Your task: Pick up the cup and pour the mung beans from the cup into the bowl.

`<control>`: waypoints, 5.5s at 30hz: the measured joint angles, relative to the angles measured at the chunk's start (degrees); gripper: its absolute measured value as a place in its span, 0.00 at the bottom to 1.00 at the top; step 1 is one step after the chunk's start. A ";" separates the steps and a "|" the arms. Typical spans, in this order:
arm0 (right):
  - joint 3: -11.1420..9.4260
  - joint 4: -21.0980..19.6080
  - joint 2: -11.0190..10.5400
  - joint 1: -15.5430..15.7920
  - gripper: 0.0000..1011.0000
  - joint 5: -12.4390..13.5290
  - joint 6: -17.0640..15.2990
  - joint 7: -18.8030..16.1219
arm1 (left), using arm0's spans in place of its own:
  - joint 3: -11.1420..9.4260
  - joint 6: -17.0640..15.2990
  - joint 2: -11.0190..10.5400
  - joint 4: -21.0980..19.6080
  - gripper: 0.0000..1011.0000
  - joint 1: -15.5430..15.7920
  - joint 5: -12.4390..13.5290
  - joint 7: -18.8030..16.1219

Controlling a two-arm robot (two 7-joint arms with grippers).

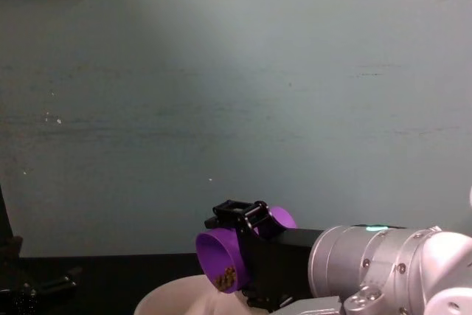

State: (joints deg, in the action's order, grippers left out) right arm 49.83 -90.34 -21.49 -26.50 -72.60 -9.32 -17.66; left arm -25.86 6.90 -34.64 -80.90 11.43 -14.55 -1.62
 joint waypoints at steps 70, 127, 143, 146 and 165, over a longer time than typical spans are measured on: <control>13.51 -1.37 -4.24 -6.86 0.72 -26.46 -1.04 -2.82 | 0.00 0.00 0.00 0.00 0.99 0.00 0.00 0.00; -16.01 -5.48 4.07 6.14 0.72 23.75 1.30 4.63 | 0.00 0.00 0.00 0.00 0.99 0.00 0.00 0.00; -28.08 -5.83 10.09 9.91 0.72 48.27 0.39 0.36 | 0.00 0.00 0.00 0.00 0.99 0.00 0.00 0.00; -29.12 -5.82 10.58 10.17 0.72 50.97 0.03 -0.30 | 0.00 0.00 0.00 0.00 0.99 0.00 0.00 0.00; -29.85 -5.77 10.72 10.15 0.72 54.19 -0.86 -1.48 | 0.00 0.00 0.00 0.00 0.99 0.00 0.00 0.00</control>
State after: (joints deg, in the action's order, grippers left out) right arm 19.98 -96.11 -10.77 -16.35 -18.41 -10.18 -19.13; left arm -25.86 6.90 -34.65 -80.90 11.43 -14.55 -1.62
